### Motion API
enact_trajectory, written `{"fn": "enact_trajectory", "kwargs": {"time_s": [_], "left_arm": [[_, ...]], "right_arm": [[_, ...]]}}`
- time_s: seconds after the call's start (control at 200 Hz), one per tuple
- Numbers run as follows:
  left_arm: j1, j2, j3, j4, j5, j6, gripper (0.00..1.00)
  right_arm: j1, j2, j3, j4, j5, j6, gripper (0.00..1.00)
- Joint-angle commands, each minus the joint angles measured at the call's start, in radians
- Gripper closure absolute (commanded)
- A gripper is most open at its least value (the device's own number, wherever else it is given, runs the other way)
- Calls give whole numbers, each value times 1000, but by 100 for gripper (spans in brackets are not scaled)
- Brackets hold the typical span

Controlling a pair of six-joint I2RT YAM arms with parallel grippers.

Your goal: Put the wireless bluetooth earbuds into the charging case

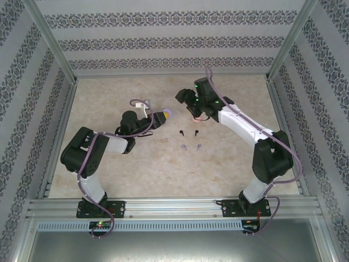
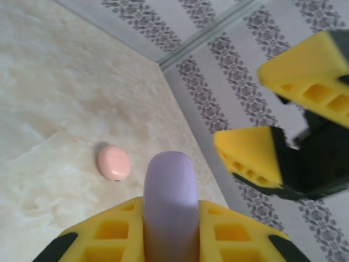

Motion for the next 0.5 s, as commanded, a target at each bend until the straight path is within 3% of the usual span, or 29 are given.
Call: {"fn": "enact_trajectory", "kwargs": {"time_s": [0.0,0.195,0.495], "left_arm": [[22,-46,62,-106,145,80,100],[32,-77,160,-292,292,156,100],[32,-126,203,-438,316,233,100]], "right_arm": [[-35,-33,-130,235,-241,-260,29],[-44,-74,-236,337,-390,-392,33],[-30,-77,-244,365,-411,-395,36]]}}
